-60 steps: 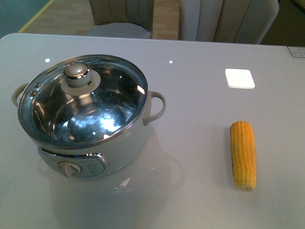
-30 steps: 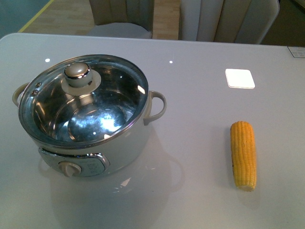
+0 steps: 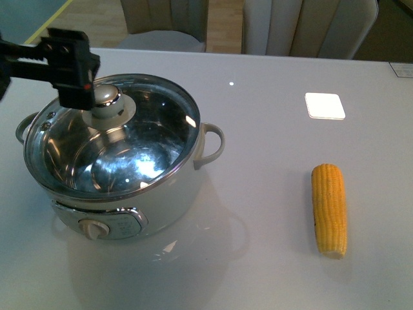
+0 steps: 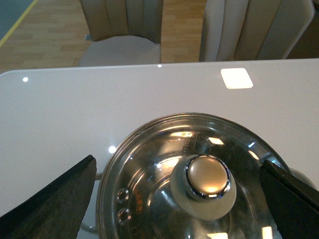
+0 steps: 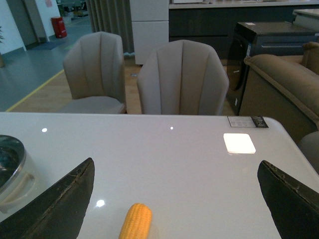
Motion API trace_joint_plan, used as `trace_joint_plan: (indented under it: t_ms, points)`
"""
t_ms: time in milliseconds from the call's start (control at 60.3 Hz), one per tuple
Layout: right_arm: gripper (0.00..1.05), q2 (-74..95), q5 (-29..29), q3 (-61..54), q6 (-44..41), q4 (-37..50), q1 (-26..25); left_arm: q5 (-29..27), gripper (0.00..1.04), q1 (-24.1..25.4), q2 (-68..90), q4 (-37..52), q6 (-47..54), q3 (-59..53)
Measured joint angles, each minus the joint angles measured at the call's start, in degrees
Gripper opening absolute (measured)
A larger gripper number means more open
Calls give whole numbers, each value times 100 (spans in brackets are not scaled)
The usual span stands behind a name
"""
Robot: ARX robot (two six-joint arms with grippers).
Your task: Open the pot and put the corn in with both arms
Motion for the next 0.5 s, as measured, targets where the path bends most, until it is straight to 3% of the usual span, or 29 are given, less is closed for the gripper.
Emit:
trace_joint_plan:
  t_ms: [497]
  points:
    - [96,0,0,0,0,0,0,-330,98,-444,1676,625,-2,415]
